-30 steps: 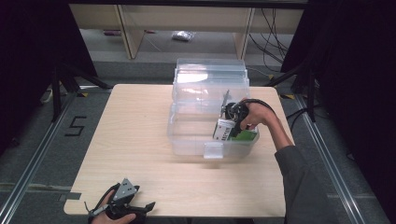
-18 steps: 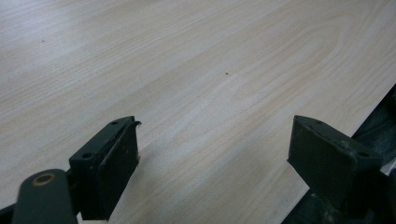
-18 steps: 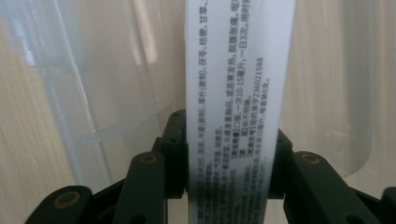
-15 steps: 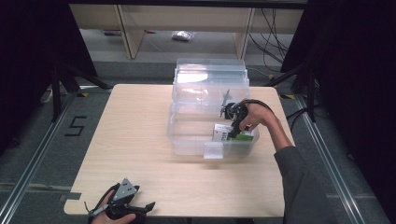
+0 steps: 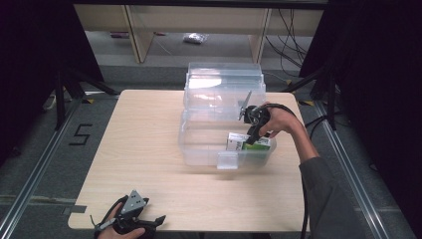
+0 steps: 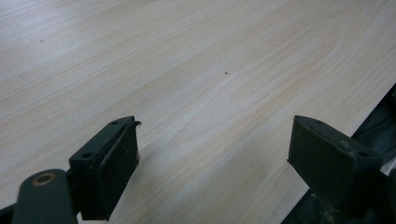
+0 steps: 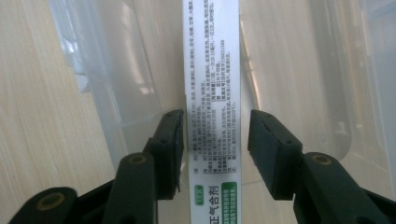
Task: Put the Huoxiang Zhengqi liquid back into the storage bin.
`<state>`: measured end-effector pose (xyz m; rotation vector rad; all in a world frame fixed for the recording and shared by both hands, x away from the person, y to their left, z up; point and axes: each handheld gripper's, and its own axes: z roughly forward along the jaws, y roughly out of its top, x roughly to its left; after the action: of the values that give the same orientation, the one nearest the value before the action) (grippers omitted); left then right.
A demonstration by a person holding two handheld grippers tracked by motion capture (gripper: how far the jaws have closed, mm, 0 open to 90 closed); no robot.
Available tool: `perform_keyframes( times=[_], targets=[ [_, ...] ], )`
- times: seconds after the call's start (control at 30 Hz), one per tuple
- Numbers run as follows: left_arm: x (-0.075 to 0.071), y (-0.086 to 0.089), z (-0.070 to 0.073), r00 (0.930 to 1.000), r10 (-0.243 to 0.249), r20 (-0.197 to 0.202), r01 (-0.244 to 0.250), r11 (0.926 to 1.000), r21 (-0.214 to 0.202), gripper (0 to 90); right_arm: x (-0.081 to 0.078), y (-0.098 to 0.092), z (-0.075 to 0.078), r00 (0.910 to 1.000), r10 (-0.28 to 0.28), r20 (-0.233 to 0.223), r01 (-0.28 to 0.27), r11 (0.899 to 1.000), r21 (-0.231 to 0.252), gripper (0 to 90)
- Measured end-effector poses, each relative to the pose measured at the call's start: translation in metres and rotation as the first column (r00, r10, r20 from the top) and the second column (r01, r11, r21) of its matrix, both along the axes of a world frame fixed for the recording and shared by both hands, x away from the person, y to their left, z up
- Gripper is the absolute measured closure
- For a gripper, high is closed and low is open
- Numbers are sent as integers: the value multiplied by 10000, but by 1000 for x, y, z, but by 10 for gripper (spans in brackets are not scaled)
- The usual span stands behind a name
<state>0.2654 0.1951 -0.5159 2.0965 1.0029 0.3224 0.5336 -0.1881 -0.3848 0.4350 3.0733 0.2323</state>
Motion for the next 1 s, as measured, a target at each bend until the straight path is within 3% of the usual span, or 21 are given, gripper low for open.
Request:
perform_keyframes(
  times=[0.33, 0.37, 0.5, 0.53, 0.7, 0.73, 0.87, 0.9, 1.0],
  targets=[
    [0, 0, 0, 10000, 20, 2, -20, 10000, 16, 155, -4, -5, 9, 9994, -314, 135, 310, 9991, 296, 529],
    [0, -1, -1, 10000, 30, -16, -30, 9998, -190, 155, -5, -7, 11, 9989, -437, 144, 432, 9986, 318, 526],
    [0, -1, 0, 9999, 121, -17, -121, 9997, -222, 155, -5, -9, 12, 9993, -296, 217, 286, 9985, 470, 526],
    [0, 0, 0, 10000, -4, 10, 4, 10000, 36, 155, -6, -10, 13, 9990, -410, 190, 401, 9981, 464, 523],
    [0, -1, 0, 10000, 98, -18, -99, 9997, -215, 155, -8, -13, 18, 9976, -620, 305, 599, 9961, 651, 517],
    [0, 0, 0, 10000, -5, 3, 5, 10000, 56, 155, -8, -13, 18, 9976, -620, 305, 599, 9961, 651, 517],
    [0, -1, 0, 10000, 79, -16, -79, 9999, -122, 155, -11, -15, 22, 9972, -636, 390, 605, 9952, 763, 511],
    [0, 0, 0, 10000, 20, -3, -20, 10000, 45, 155, -11, -16, 23, 9971, -590, 474, 550, 9950, 831, 511],
    [0, 0, 0, 10000, -10, -39, 10, 10000, -8, 155, -13, -18, 26, 9970, -604, 481, 555, 9938, 961, 507]
  ],
)
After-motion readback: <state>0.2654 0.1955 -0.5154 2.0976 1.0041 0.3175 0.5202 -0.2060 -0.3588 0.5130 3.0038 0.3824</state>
